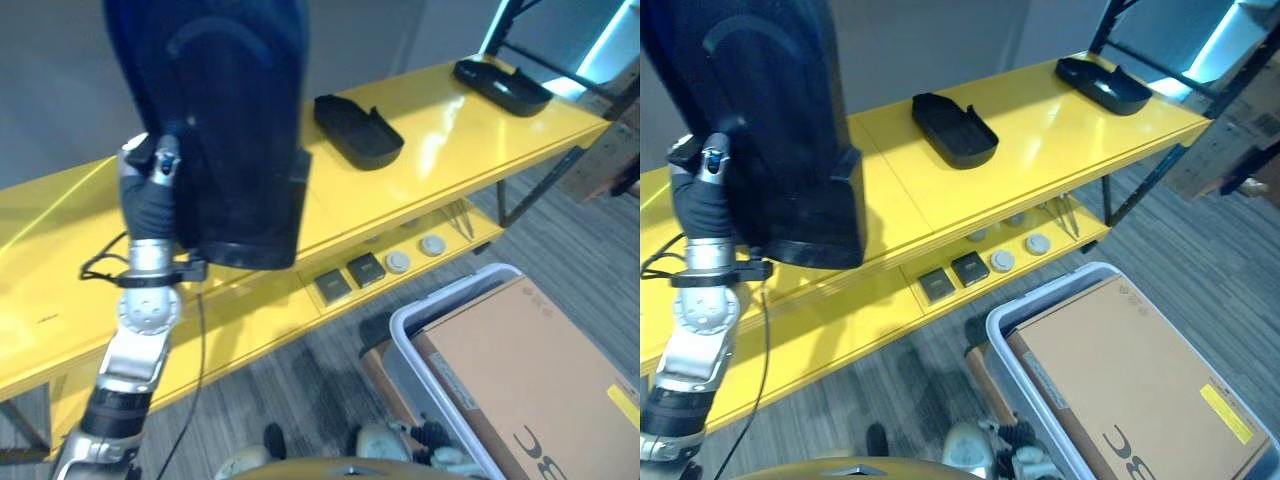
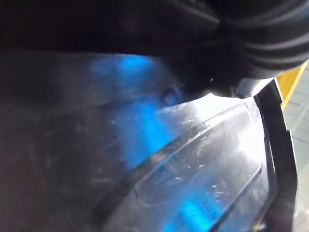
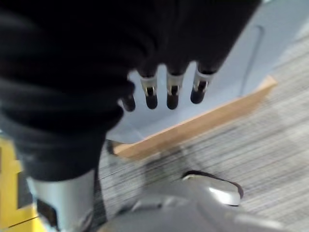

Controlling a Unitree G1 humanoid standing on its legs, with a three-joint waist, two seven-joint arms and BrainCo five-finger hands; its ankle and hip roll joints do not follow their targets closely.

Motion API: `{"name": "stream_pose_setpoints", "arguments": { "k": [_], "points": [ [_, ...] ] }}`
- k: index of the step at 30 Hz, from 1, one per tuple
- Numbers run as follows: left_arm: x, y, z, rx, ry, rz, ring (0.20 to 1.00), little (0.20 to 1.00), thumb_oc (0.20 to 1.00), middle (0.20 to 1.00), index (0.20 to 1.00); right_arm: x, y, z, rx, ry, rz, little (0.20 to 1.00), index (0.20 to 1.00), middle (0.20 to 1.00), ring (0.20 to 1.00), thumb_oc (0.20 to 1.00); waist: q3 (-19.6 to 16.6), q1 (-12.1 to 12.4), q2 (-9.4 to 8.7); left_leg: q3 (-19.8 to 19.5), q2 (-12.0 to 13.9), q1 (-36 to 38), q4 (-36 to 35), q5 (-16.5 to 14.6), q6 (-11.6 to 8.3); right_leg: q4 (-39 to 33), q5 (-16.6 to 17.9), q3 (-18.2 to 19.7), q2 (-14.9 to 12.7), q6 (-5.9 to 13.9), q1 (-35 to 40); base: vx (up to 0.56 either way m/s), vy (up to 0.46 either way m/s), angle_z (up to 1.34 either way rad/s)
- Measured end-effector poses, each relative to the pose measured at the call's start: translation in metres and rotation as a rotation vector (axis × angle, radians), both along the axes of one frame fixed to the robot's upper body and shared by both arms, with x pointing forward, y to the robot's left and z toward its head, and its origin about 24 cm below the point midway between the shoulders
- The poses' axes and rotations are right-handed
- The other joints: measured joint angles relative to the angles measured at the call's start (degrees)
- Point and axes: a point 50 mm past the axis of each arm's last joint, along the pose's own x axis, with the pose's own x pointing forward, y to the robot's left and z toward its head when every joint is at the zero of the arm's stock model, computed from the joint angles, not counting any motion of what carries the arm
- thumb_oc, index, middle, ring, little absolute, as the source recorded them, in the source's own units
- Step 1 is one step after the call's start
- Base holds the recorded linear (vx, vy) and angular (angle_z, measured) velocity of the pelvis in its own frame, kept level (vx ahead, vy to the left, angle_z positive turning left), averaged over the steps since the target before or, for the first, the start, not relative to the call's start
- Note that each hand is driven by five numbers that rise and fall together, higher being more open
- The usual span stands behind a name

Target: Move parts from the plastic box to the shelf.

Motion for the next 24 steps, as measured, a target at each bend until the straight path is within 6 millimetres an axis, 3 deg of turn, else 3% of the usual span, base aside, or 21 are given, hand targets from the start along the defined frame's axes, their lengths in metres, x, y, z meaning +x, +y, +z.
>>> {"name": "stream_pose_setpoints", "arguments": {
  "k": [1,2,3,5,8,11,12,13,14,15,17,18,19,20,21,22,23,24],
  "points": [
    [-0.003,0.001,-0.008,0.023,0.029,0.006,0.2,0.2,0.2,0.2,0.2,-0.004,0.001,-0.001,0.003,0.003,-0.012,1.0,1.0,1.0,1.0,1.0,-0.37,0.24,-1.26,-2.5,-1.3,0.56,0.25,-1.14,-1.71,-3.02,4.26,0.02,0.17,-2.42,0.83,0.14,-0.013,1.58],
    [-0.004,-0.005,-0.011,0.046,0.044,-0.024,0.2,0.2,0.2,0.2,0.2,-0.019,-0.001,-0.006,0.003,0.047,-0.03,1.0,1.0,1.0,1.0,1.0,-1.01,-0.22,-0.19,-7.2,-0.51,-1.74,2.62,-1.33,-2.2,-5.34,3.23,3.81,3.5,-2.66,2.98,0.18,-0.087,1.54],
    [-0.005,-0.003,-0.009,0.044,0.036,-0.019,0.2,0.2,0.2,0.2,0.2,-0.022,-0.001,-0.007,0.004,0.056,-0.034,1.0,1.0,1.0,1.0,1.0,-1.0,0.51,-0.3,-8.13,-0.19,-1.98,3.27,-1.32,-3.08,-6.08,4.03,3.1,3.89,-4.24,3.12,0.13,-0.108,1.05],
    [-0.006,-0.002,-0.015,0.049,0.064,-0.021,0.2,0.2,0.2,0.2,0.2,-0.027,-0.003,-0.008,0.009,0.072,-0.051,1.0,1.0,1.0,1.0,1.0,-1.08,2.39,-0.48,-9.24,1.37,-1.6,2.8,-0.87,-4.71,-9.96,5.21,0.15,4.83,-5.39,6.49,0.13,-0.121,0.48],
    [-0.009,0.003,-0.019,0.035,0.085,-0.011,0.2,0.2,0.2,0.2,0.2,-0.034,-0.005,-0.011,0.007,0.11,-0.056,1.0,1.0,1.0,1.0,1.0,-1.3,3.89,-0.43,-9.35,1.88,-0.84,1.47,-0.25,-5.82,-14.11,6.61,-1.92,5.07,-5.84,8.95,0.03,-0.025,0.37],
    [-0.009,0.008,-0.019,0.017,0.097,-0.014,0.2,0.2,0.2,0.2,0.2,-0.049,-0.01,-0.014,0.021,0.176,-0.072,1.0,1.0,1.0,1.0,1.0,-1.27,5.1,0.36,-11.97,1.1,-3.12,1.18,1.22,-6.67,-16.79,7.23,-7.01,4.03,-5.73,10.79,-0.09,0.085,0.95],
    [-0.006,0.003,-0.015,0.012,0.086,-0.04,0.2,0.2,0.2,0.2,0.2,-0.052,-0.013,-0.014,0.017,0.18,-0.078,1.0,1.0,1.0,1.0,1.0,-1.3,4.53,0.45,-12.75,0.09,-5.08,1.4,2.68,-7.9,-17.07,7.03,-10.18,2.91,-5.52,10.82,-0.03,0.065,1.46],
    [-0.004,0.0,-0.011,0.01,0.07,-0.061,0.2,0.2,0.2,0.2,0.2,-0.053,-0.016,-0.014,0.012,0.183,-0.092,1.0,1.0,1.0,1.0,1.0,-1.34,4.03,0.67,-11.64,-0.18,-5.96,0.71,4.05,-9.29,-17.34,7.2,-12.94,1.47,-5.94,10.4,0.01,0.141,1.64],
    [-0.004,0.0,-0.007,0.011,0.056,-0.066,0.2,0.2,0.2,0.2,0.2,-0.052,-0.021,-0.013,0.005,0.185,-0.113,1.0,1.0,1.0,1.0,1.0,-0.84,4.3,0.63,-7.56,0.58,-7.62,2.75,3.08,-8.88,-17.5,7.38,-14.45,0.48,-6.19,9.98,0.03,0.185,1.03],
    [-0.004,0.0,-0.007,0.011,0.056,-0.066,0.2,0.2,0.2,0.2,0.2,-0.052,-0.021,-0.013,0.005,0.185,-0.113,1.0,1.0,1.0,1.0,1.0,-0.84,4.3,0.63,-7.56,0.58,-7.62,2.75,3.08,-8.88,-17.5,7.38,-14.45,0.48,-6.19,9.98,0.03,0.183,0.57],
    [0.002,0.009,-0.015,0.014,0.101,-0.037,0.2,0.2,0.2,0.2,0.2,-0.023,-0.023,-0.005,0.017,0.084,-0.166,1.0,1.0,1.0,1.0,1.0,-0.59,5.2,-1.79,-9.99,7.69,-8.23,6.4,0.08,-12.26,-17.26,6.96,-11.36,-3.05,-5.5,9.51,0.12,0.322,0.0],
    [0.004,0.01,-0.019,-0.003,0.115,-0.034,0.2,0.2,0.2,0.2,0.2,-0.017,-0.025,-0.003,0.015,0.057,-0.167,1.0,1.0,1.0,1.0,1.0,-0.61,5.07,-1.68,-10.82,11.04,-8.64,6.18,-0.19,-12.96,-17.04,7.37,-10.52,-3.78,-3.76,9.05,0.17,0.422,-0.22],
    [0.005,0.01,-0.022,-0.02,0.129,-0.032,0.2,0.2,0.2,0.2,0.2,-0.012,-0.028,0.0,0.003,0.039,-0.15,1.0,1.0,1.0,1.0,1.0,-0.88,4.88,-0.16,-10.84,13.95,-8.15,4.81,-0.06,-13.12,-16.21,7.12,-9.96,-3.59,-3.55,8.53,0.11,0.238,-0.25],
    [0.006,0.009,-0.025,-0.035,0.143,-0.03,0.2,0.2,0.2,0.2,0.2,-0.011,-0.031,0.001,-0.008,0.038,-0.143,1.0,1.0,1.0,1.0,1.0,-0.53,4.74,-0.35,-11.28,15.77,-7.66,3.16,0.19,-13.36,-15.48,7.15,-8.7,-4.51,-2.68,7.88,0.15,0.387,-0.25],
    [0.008,0.008,-0.028,-0.045,0.153,-0.031,0.2,0.2,0.2,0.2,0.2,-0.011,-0.032,0.001,-0.012,0.042,-0.145,1.0,1.0,1.0,1.0,1.0,-0.74,4.58,0.15,-12.58,16.06,-7.53,2.3,0.41,-13.57,-15.81,7.34,-8.04,-5.09,-1.67,8.03,0.09,0.25,-0.45],
    [0.008,0.007,-0.03,-0.051,0.165,-0.039,0.2,0.2,0.2,0.2,0.2,-0.014,-0.033,0.0,-0.016,0.056,-0.151,1.0,1.0,1.0,1.0,1.0,-0.98,4.54,1.22,-15.6,16.55,-6.83,-0.7,1.23,-13.49,-16.36,8.1,-6.45,-6.4,0.75,7.96,0.25,0.834,-0.67],
    [0.009,0.007,-0.03,-0.064,0.165,-0.042,0.2,0.2,0.2,0.2,0.2,-0.023,-0.041,0.001,-0.037,0.069,-0.16,1.0,1.0,1.0,1.0,1.0,-0.59,4.15,2.53,-15.19,15.77,-6.59,0.85,2.09,-19.12,-16.69,9.85,-4.64,-8.51,4.88,7.75,0.21,0.7,-0.75],
    [0.009,0.01,-0.033,-0.061,0.178,-0.023,0.2,0.2,0.2,0.2,0.2,-0.028,-0.033,-0.003,-0.018,0.074,-0.155,1.0,1.0,1.0,1.0,1.0,-0.08,4.11,-0.58,-14.33,11.11,-8.31,5.28,-0.44,-15.67,-16.0,11.69,-4.0,-12.3,4.62,6.82,0.26,0.912,-0.68]
  ]
}}
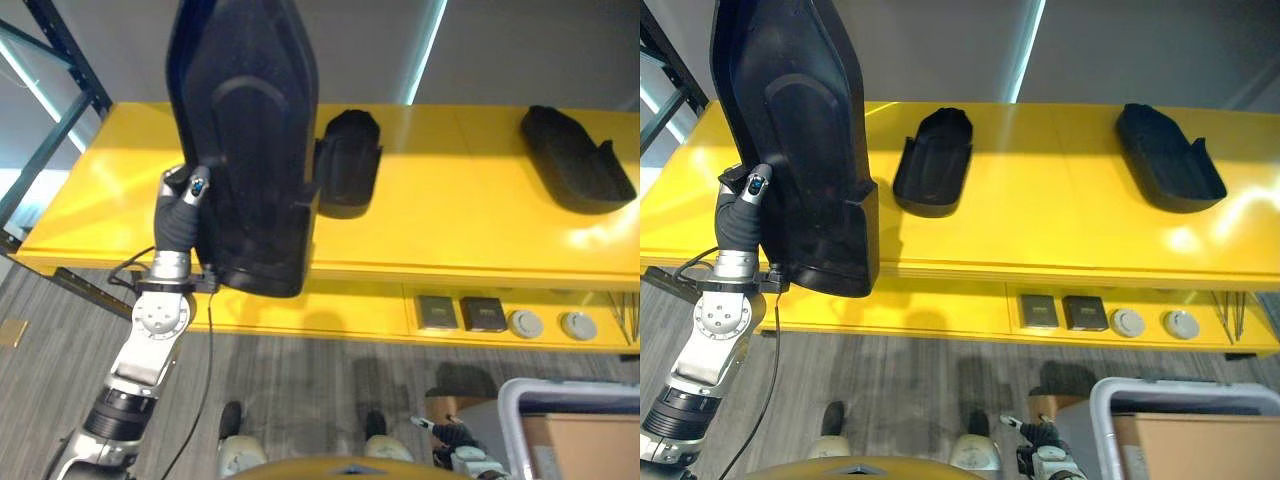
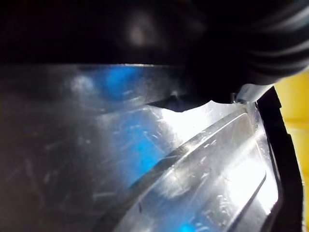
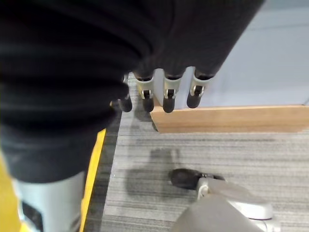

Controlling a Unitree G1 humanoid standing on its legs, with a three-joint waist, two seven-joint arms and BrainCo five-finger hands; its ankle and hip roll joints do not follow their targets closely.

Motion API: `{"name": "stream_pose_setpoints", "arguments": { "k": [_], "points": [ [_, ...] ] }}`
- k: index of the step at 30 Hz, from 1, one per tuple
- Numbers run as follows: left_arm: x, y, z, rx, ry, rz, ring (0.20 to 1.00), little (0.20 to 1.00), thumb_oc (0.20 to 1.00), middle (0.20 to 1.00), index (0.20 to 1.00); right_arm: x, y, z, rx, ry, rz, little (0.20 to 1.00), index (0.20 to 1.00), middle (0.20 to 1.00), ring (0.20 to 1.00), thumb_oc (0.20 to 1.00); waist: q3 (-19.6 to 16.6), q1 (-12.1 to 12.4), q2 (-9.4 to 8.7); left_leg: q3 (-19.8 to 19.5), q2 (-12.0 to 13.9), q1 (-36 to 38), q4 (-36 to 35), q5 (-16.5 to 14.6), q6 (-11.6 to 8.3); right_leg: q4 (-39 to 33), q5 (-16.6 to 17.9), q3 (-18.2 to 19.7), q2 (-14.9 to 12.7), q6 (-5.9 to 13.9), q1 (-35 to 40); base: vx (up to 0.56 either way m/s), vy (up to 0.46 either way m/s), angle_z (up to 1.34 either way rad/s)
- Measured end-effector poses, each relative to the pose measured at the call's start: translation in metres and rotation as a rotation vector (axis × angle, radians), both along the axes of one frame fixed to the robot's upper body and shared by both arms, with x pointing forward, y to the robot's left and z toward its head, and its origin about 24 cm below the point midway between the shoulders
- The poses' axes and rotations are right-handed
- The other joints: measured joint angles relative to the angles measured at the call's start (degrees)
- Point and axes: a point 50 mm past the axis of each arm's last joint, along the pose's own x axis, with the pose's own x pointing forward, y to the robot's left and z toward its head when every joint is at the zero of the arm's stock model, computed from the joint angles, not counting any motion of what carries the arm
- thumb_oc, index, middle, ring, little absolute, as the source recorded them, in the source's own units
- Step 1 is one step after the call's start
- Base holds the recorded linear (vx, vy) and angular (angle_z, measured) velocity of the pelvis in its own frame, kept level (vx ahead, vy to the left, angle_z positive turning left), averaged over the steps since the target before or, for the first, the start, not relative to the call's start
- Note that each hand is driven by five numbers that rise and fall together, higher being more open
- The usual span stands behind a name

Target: Move parts from the plastic box to the shelf.

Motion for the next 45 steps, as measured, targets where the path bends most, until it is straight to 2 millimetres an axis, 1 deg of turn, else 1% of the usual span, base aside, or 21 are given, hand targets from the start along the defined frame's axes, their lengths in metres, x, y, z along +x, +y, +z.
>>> {"name": "stream_pose_setpoints", "arguments": {
  "k": [1,2,3,4,6,7,8,9,10,12,13,14,15,16,20,22,25,30,34,39,45],
  "points": [
    [0.001,0.001,-0.004,-0.003,0.023,0.008,0.2,0.2,0.2,0.2,0.2,0.0,0.001,-0.001,0.007,0.008,-0.016,1.0,1.0,1.0,1.0,1.0,0.39,0.48,-0.42,0.68,-2.85,-3.33,6.71,-4.86,2.52,0.24,2.77,1.9,-2.34,-4.11,-0.87,0.09,0.382,-0.59],
    [0.003,0.006,-0.012,-0.007,0.063,0.022,0.2,0.2,0.2,0.2,0.2,-0.016,0.002,-0.006,0.022,0.062,-0.07,1.0,1.0,1.0,1.0,1.0,0.27,0.75,-0.07,3.18,-4.14,-2.18,7.75,-5.8,2.94,2.93,3.01,1.39,-3.46,-5.37,-1.36,0.09,0.606,-0.51],
    [0.004,0.005,-0.013,0.008,0.08,0.019,0.2,0.2,0.2,0.2,0.2,-0.026,0.004,-0.008,0.03,0.087,-0.086,1.0,1.0,1.0,1.0,1.0,0.18,0.15,-0.23,4.28,-5.65,-1.88,7.91,-5.6,5.55,2.75,6.11,0.78,-3.52,-5.69,0.31,0.06,0.539,-0.37],
    [0.004,0.008,-0.01,0.047,0.074,0.017,0.2,0.2,0.2,0.2,0.2,-0.035,0.007,-0.01,0.034,0.104,-0.101,1.0,1.0,1.0,1.0,1.0,-0.24,-0.16,-0.97,5.52,-7.8,-1.04,7.34,-5.27,6.99,1.85,9.31,0.25,-5.41,-6.77,-0.06,-0.02,0.514,-0.28],
    [0.0,0.019,0.008,0.128,0.009,0.044,0.2,0.2,0.2,0.2,0.2,-0.02,0.006,-0.005,-0.015,0.038,-0.117,1.0,1.0,1.0,1.0,1.0,-0.23,-0.79,-1.15,10.08,-10.51,0.83,3.13,-2.71,10.07,2.95,18.16,1.4,-8.55,-6.8,-6.4,-0.04,0.328,-0.82],
    [-0.001,0.023,0.012,0.147,-0.015,0.064,0.2,0.2,0.2,0.2,0.2,-0.015,0.004,-0.004,-0.026,0.023,-0.106,1.0,1.0,1.0,1.0,1.0,-0.29,-0.8,-1.22,11.9,-11.14,1.39,1.41,-1.59,10.59,3.15,19.98,0.34,-9.23,-5.8,-8.31,-0.01,0.345,-1.08],
    [-0.001,0.028,0.018,0.161,-0.044,0.089,0.2,0.2,0.2,0.2,0.2,-0.007,0.004,-0.002,-0.044,0.003,-0.096,1.0,1.0,1.0,1.0,1.0,-0.16,-0.53,-0.82,13.6,-11.62,1.85,-0.43,-0.73,10.64,4.52,17.47,-1.67,-9.49,-2.94,-9.94,-0.02,0.427,-0.97],
    [-0.001,0.03,0.013,0.14,-0.049,0.142,0.2,0.2,0.2,0.2,0.2,0.009,0.011,0.004,-0.123,-0.014,0.133,1.0,1.0,1.0,1.0,1.0,0.2,-1.76,1.12,14.29,-10.77,2.95,-2.77,0.39,12.74,11.91,5.2,-5.31,-2.74,-1.62,-11.44,-0.02,0.262,-0.73],
    [0.0,0.029,0.005,0.128,-0.021,0.15,0.2,0.2,0.2,0.2,0.2,0.009,0.01,0.005,-0.148,-0.018,0.249,1.0,1.0,1.0,1.0,1.0,-0.12,-3.14,2.0,14.19,-9.53,2.99,-3.99,1.39,11.84,13.84,0.42,-2.94,3.19,-2.15,-11.13,-0.03,0.176,-0.37],
    [0.001,0.031,-0.002,0.111,0.005,0.175,0.2,0.2,0.2,0.2,0.2,0.017,0.019,0.007,-0.112,-0.073,0.279,1.0,1.0,1.0,1.0,1.0,0.09,-3.2,1.35,15.04,-9.7,2.91,-4.79,1.69,11.76,14.03,-4.71,0.42,10.19,-2.48,-10.77,-0.04,0.08,-0.09],
    [0.0,0.033,-0.006,0.115,0.023,0.183,0.2,0.2,0.2,0.2,0.2,0.017,0.023,0.006,-0.087,-0.089,0.23,1.0,1.0,1.0,1.0,1.0,-0.32,-3.45,0.43,15.71,-10.38,2.85,-5.83,2.18,11.62,12.58,-5.54,0.7,11.92,-3.93,-10.77,-0.05,0.016,-0.12],
    [0.001,0.034,-0.006,0.121,0.025,0.199,0.2,0.2,0.2,0.2,0.2,0.014,0.025,0.004,-0.047,-0.106,0.12,1.0,1.0,1.0,1.0,1.0,-0.68,-3.31,-0.2,16.24,-11.27,2.7,-6.95,2.7,11.4,9.91,-5.6,1.07,11.94,-6.37,-10.66,-0.1,-0.025,-0.09],
    [0.0,0.034,-0.005,0.122,0.016,0.213,0.2,0.2,0.2,0.2,0.2,0.012,0.023,0.003,-0.018,-0.115,0.006,1.0,1.0,1.0,1.0,1.0,-0.43,-3.32,0.24,16.34,-11.2,2.49,-7.49,3.55,11.64,8.0,-4.73,1.18,12.14,-7.04,-10.35,-0.08,-0.026,-0.11],
    [0.0,0.036,-0.002,0.126,-0.001,0.229,0.2,0.2,0.2,0.2,0.2,0.01,0.024,0.001,0.005,-0.105,-0.053,1.0,1.0,1.0,1.0,1.0,-0.22,-3.09,1.0,16.19,-11.18,1.26,-7.47,3.85,11.76,5.29,-2.79,2.08,12.6,-6.33,-10.23,-0.03,-0.044,-0.12],
    [0.0,0.042,-0.002,0.129,0.001,0.282,0.2,0.2,0.2,0.2,0.2,-0.003,0.014,-0.004,-0.059,0.037,0.126,1.0,1.0,1.0,1.0,1.0,1.62,-3.11,4.3,16.19,-11.18,-0.81,-7.55,4.68,11.6,-6.4,4.49,1.94,13.12,-7.1,-6.65,0.05,-0.055,-0.03],
    [0.0,0.043,-0.001,0.127,-0.006,0.295,0.2,0.2,0.2,0.2,0.2,-0.007,0.007,-0.003,-0.076,0.046,0.127,1.0,1.0,1.0,1.0,1.0,1.6,-3.44,4.43,16.23,-10.77,-0.19,-7.55,4.56,11.43,-6.42,4.11,2.11,13.57,-7.29,-6.1,0.03,-0.034,0.0],
    [-0.002,0.054,0.007,0.107,-0.044,0.363,0.2,0.2,0.2,0.2,0.2,-0.006,0.0,-0.001,-0.052,-0.002,-0.022,1.0,1.0,1.0,1.0,1.0,1.58,-3.76,4.68,16.3,-10.3,-0.61,-7.57,4.1,10.62,-6.41,4.06,2.35,14.1,-7.8,-6.59,0.01,-0.035,-0.06],
    [0.007,0.065,0.013,0.093,-0.069,0.453,0.2,0.2,0.2,0.2,0.2,-0.002,0.007,-0.001,-0.047,0.006,0.069,1.0,1.0,1.0,1.0,1.0,1.36,-4.6,5.07,16.84,-10.14,-2.32,-7.56,4.46,10.56,-6.41,4.49,3.23,14.4,-8.15,-8.69,-0.02,-0.026,-0.08],
    [0.03,0.102,0.007,0.172,0.053,0.597,0.2,0.2,0.2,0.2,0.2,0.021,0.011,0.005,-0.023,-0.062,0.106,1.0,1.0,1.0,1.0,1.0,1.4,-5.32,5.26,18.79,-10.04,-4.74,-7.56,5.07,11.01,-6.39,5.96,4.72,14.5,-8.36,-11.9,-0.02,-0.015,-0.22],
    [0.037,0.151,-0.003,0.116,0.226,0.673,0.2,0.2,0.2,0.2,0.2,0.022,0.007,0.006,-0.041,-0.042,0.167,1.0,1.0,1.0,1.0,1.0,2.43,-5.11,6.42,19.2,-9.55,-6.3,-7.55,5.51,10.79,-6.41,5.89,4.88,14.94,-8.27,-13.47,-0.04,-0.04,-0.02],
    [0.045,0.17,0.02,0.048,0.209,0.7,0.2,0.2,0.2,0.2,0.2,0.048,0.005,0.015,-0.057,-0.101,0.184,1.0,1.0,1.0,1.0,1.0,6.98,-5.04,6.08,18.79,-9.51,-9.73,-7.57,5.92,9.52,-6.4,6.59,4.79,15.0,-8.81,-16.81,-0.02,-0.035,0.02]
  ]
}}
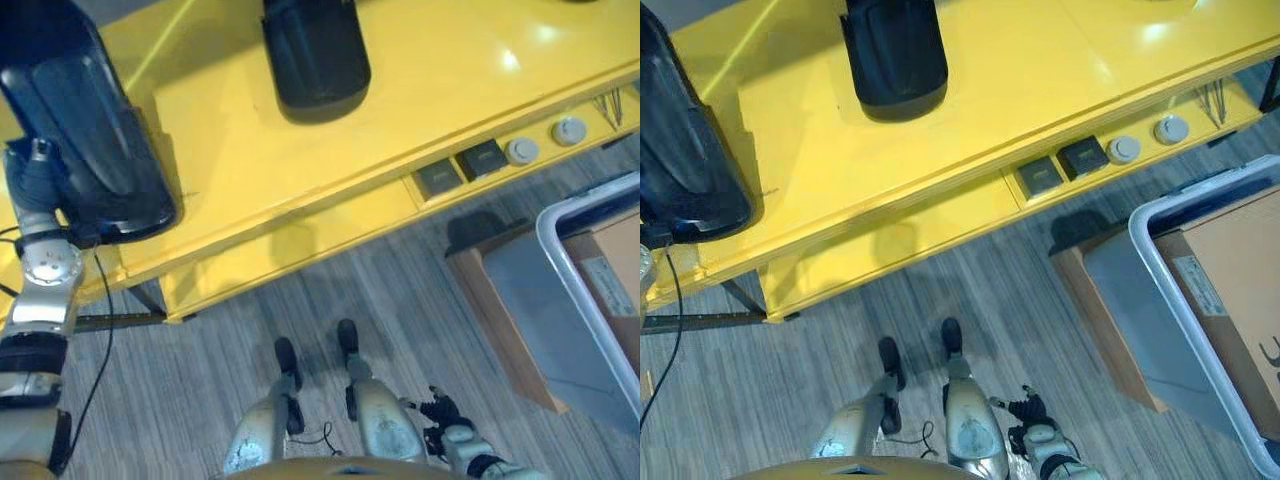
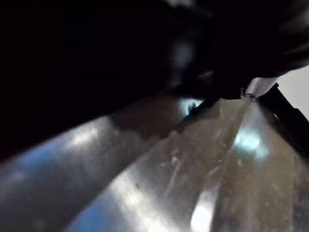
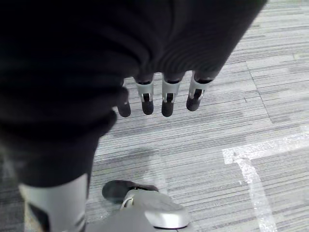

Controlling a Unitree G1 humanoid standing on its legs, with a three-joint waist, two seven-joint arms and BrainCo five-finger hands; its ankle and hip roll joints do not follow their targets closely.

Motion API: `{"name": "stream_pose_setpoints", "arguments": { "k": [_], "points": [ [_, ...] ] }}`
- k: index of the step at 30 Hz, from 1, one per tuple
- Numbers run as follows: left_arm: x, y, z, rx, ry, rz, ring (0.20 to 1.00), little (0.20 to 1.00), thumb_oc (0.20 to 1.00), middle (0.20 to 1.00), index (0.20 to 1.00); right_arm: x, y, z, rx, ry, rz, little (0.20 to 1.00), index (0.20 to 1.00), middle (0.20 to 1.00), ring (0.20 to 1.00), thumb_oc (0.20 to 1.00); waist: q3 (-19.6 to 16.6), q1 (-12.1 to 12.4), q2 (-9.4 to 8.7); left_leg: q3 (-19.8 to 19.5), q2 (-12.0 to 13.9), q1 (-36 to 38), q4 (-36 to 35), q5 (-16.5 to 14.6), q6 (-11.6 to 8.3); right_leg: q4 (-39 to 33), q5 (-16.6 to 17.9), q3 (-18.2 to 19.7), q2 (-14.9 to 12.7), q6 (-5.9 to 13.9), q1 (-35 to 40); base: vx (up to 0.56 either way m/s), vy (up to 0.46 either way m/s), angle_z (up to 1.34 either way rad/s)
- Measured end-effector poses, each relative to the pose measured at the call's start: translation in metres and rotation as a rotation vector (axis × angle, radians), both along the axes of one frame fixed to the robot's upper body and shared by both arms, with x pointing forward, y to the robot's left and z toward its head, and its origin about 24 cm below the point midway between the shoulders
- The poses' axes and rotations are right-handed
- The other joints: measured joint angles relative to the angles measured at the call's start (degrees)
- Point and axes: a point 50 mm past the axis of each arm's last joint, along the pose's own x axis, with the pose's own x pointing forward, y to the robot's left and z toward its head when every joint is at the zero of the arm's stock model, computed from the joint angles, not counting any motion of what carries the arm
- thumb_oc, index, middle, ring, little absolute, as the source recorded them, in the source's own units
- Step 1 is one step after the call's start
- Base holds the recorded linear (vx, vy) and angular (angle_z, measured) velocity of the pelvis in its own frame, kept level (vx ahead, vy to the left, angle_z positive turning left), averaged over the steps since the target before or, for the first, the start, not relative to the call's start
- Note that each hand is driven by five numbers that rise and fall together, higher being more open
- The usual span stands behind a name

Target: Move parts from the plastic box to the shelf.

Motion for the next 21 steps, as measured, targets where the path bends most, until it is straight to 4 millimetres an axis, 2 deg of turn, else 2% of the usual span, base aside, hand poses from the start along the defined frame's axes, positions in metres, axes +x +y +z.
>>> {"name": "stream_pose_setpoints", "arguments": {
  "k": [2,5,11,16,20,21],
  "points": [
    [0.005,0.003,0.004,-0.081,-0.016,-0.014,0.2,0.2,0.2,0.2,0.2,0.002,-0.002,0.001,-0.002,0.0,0.001,1.0,1.0,1.0,1.0,1.0,1.79,-0.03,-0.63,0.0,0.01,-0.58,0.0,0.67,0.7,0.34,0.67,-0.04,0.04,-0.1,-0.55,-0.02,-0.032,0.0],
    [0.008,-0.001,0.014,-0.067,-0.023,-0.076,0.2,0.2,0.2,0.2,0.2,0.002,-0.003,0.001,0.044,-0.009,-0.041,1.0,1.0,1.0,1.0,1.0,3.49,-0.34,-1.26,-0.14,0.01,-0.69,-0.02,0.66,0.7,0.37,0.69,-0.13,0.06,-0.12,-0.54,-0.01,-0.01,0.04],
    [0.014,-0.003,0.027,-0.045,-0.024,-0.092,0.2,0.2,0.2,0.2,0.2,0.012,0.0,0.005,0.055,-0.036,-0.039,1.0,1.0,1.0,1.0,1.0,4.11,-0.92,-2.28,0.05,0.02,-0.52,-0.03,0.6,0.62,0.0,0.22,0.14,0.05,0.44,-0.5,0.0,0.0,-0.01],
    [0.01,-0.004,0.022,0.002,0.012,-0.081,0.2,0.2,0.2,0.2,0.2,0.012,0.001,0.004,0.069,-0.034,-0.043,1.0,1.0,1.0,1.0,1.0,4.1,-1.02,-2.25,0.52,0.01,0.06,-0.03,0.51,0.52,0.35,0.59,0.36,0.04,-0.02,-0.11,0.01,0.003,-0.04],
    [-0.004,-0.009,0.009,0.067,0.048,-0.091,0.2,0.2,0.2,0.2,0.2,0.012,0.004,0.003,0.083,-0.033,-0.037,1.0,1.0,1.0,1.0,1.0,4.09,-1.06,-2.24,0.56,0.02,1.1,-0.03,0.35,0.61,0.33,0.58,0.34,0.04,-0.01,0.88,0.0,0.0,0.0],
    [-0.006,-0.01,0.006,0.07,0.057,-0.095,0.325,0.325,0.325,0.325,0.325,0.012,0.005,0.003,0.092,-0.03,-0.033,1.0,1.0,1.0,1.0,1.0,4.1,-0.92,-2.24,0.56,0.03,1.26,-0.03,0.31,0.58,0.28,0.57,0.33,0.04,-0.02,1.04,0.0,0.0,0.0]
  ]
}}
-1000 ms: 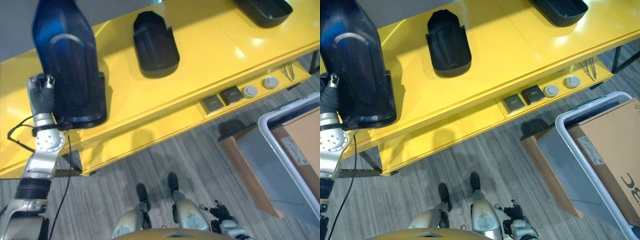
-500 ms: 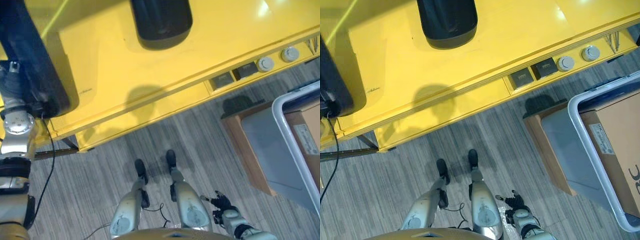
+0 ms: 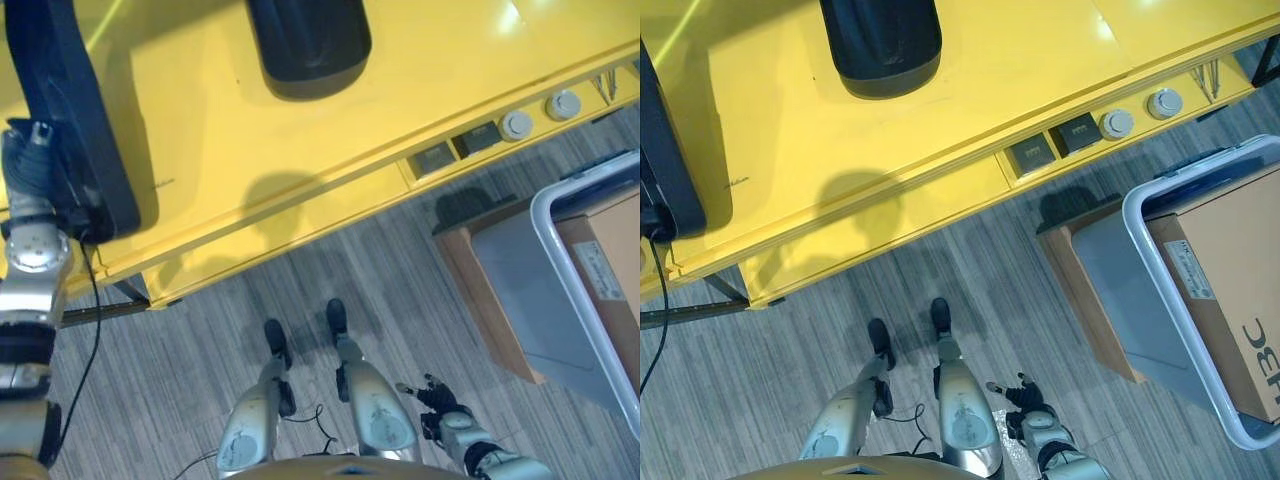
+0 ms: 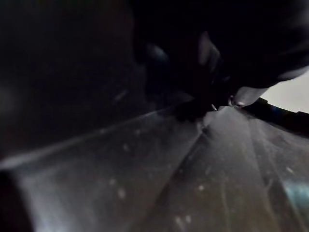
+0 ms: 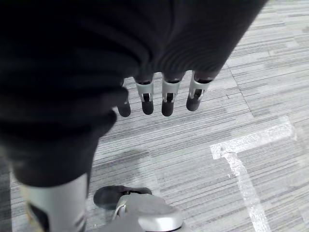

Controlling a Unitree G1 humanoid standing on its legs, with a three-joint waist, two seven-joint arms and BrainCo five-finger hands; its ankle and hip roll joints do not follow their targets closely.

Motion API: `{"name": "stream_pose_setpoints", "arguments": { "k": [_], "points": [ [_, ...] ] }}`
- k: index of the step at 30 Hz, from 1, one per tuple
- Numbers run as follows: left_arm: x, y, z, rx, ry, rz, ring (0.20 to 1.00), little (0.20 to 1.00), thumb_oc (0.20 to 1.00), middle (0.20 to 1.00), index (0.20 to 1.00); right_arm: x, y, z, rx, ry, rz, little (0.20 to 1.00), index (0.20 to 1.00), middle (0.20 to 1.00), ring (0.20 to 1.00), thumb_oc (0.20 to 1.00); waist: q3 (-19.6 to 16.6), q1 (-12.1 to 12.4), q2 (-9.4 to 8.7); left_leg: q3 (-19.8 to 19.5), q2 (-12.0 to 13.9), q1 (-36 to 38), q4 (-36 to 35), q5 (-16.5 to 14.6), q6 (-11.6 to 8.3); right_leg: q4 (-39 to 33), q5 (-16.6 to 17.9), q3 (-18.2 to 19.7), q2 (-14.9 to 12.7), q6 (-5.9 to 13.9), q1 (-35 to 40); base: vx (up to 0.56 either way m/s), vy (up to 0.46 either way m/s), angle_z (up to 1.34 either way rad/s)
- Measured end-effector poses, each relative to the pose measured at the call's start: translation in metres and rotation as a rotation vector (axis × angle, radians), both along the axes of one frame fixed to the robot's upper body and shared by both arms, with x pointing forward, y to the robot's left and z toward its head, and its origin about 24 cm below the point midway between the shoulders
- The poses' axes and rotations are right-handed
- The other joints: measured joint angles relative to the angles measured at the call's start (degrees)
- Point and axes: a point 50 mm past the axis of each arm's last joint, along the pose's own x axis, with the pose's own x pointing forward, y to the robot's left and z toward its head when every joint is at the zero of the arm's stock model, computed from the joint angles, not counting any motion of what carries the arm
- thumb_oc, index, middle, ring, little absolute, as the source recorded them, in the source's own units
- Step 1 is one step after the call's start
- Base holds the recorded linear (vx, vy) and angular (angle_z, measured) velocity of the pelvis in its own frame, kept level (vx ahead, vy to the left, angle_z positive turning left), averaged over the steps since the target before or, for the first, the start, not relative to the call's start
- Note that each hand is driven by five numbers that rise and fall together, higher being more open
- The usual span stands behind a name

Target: Move parts from the plastic box to the shelf.

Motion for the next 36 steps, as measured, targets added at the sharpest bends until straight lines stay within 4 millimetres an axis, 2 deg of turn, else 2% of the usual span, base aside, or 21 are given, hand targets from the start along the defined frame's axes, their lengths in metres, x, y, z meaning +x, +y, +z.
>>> {"name": "stream_pose_setpoints", "arguments": {
  "k": [1,4,5,11,15,22,25,29,33,36],
  "points": [
    [-0.001,0.0,-0.003,-0.001,0.008,0.001,0.536,0.536,0.536,0.536,0.536,0.0,0.002,0.0,0.006,0.001,0.002,1.0,1.0,1.0,1.0,1.0,0.0,0.13,0.0,-0.01,0.02,0.16,0.0,-0.01,-0.02,-0.07,-0.05,-0.04,0.01,-0.01,0.19,0.0,0.0,0.0],
    [-0.006,0.003,-0.01,-0.014,0.015,0.021,0.636,0.636,0.636,0.636,0.636,0.0,0.003,-0.001,0.011,0.002,0.003,1.0,1.0,1.0,1.0,1.0,-0.05,0.4,0.09,-0.03,0.01,0.5,0.0,-0.08,-0.13,-0.28,-0.25,0.04,0.01,-0.12,0.55,0.0,0.0,0.0],
    [-0.006,0.003,-0.012,-0.018,0.022,0.022,1.0,1.0,1.0,1.0,1.0,-0.001,0.003,-0.001,0.009,0.009,0.0,1.0,1.0,1.0,1.0,1.0,-0.11,0.86,0.18,-0.08,0.01,0.49,0.0,-0.16,-0.25,-0.27,-0.16,0.03,0.01,-0.2,0.54,0.0,0.0,0.0],
    [-0.014,0.008,-0.028,-0.087,0.033,0.056,1.0,1.0,1.0,1.0,1.0,-0.004,0.001,-0.003,0.006,0.028,-0.004,1.0,1.0,1.0,1.0,1.0,-0.87,0.84,0.73,-0.11,0.03,1.42,0.0,-0.19,-0.27,-0.08,-0.04,0.04,0.04,-0.3,1.41,0.0,-0.004,-0.01],
    [-0.018,0.003,-0.052,-0.158,0.074,0.071,1.0,1.0,1.0,1.0,1.0,-0.007,0.0,-0.003,0.005,0.034,-0.009,1.0,1.0,1.0,1.0,1.0,-3.15,0.91,2.02,-0.1,0.05,1.29,0.0,-0.4,-0.51,-0.04,-0.21,0.07,0.05,-0.29,1.3,0.0,0.0,0.0],
    [-0.025,-0.001,-0.068,-0.201,0.096,0.09,1.0,1.0,1.0,1.0,1.0,-0.011,-0.001,-0.005,0.002,0.049,-0.012,1.0,1.0,1.0,1.0,1.0,-5.11,1.26,2.01,-0.12,0.23,1.21,0.0,-0.76,-0.78,0.06,-0.32,0.13,0.25,-0.44,1.24,0.0,0.0,0.0],
    [-0.023,-0.011,-0.064,-0.219,0.054,0.063,1.0,1.0,1.0,1.0,1.0,-0.014,-0.002,-0.006,0.001,0.059,-0.014,1.0,1.0,1.0,1.0,1.0,-5.86,1.35,1.73,-0.13,0.24,1.26,0.0,-0.45,-0.33,0.07,-0.35,0.08,0.25,-0.46,1.37,0.0,0.0,0.0],
    [-0.02,-0.015,-0.056,-0.212,0.02,0.043,1.0,1.0,1.0,1.0,1.0,-0.017,-0.003,-0.007,-0.003,0.08,-0.02,1.0,1.0,1.0,1.0,1.0,-6.12,1.18,1.66,-0.13,0.25,2.24,0.01,-0.29,-0.16,0.08,-0.33,-0.05,0.23,-0.46,2.34,0.0,0.0,0.0],
    [-0.013,-0.006,-0.041,-0.148,0.011,0.066,1.0,1.0,1.0,1.0,1.0,-0.026,-0.005,-0.01,-0.007,0.107,-0.029,1.0,1.0,1.0,1.0,1.0,-7.32,0.92,1.73,-0.21,0.29,3.47,-0.01,-0.86,-0.58,-0.27,-0.94,-0.07,0.27,-0.19,3.54,-0.02,0.01,-0.01],
    [-0.004,-0.001,-0.038,-0.088,0.056,0.083,1.0,1.0,1.0,1.0,1.0,-0.03,-0.004,-0.012,-0.005,0.117,-0.029,1.0,1.0,1.0,1.0,1.0,-7.74,0.86,1.68,-0.19,0.29,3.28,-0.03,-0.92,-0.73,-0.28,-1.11,0.08,0.3,-0.57,3.29,-0.02,0.007,0.0]
  ]
}}
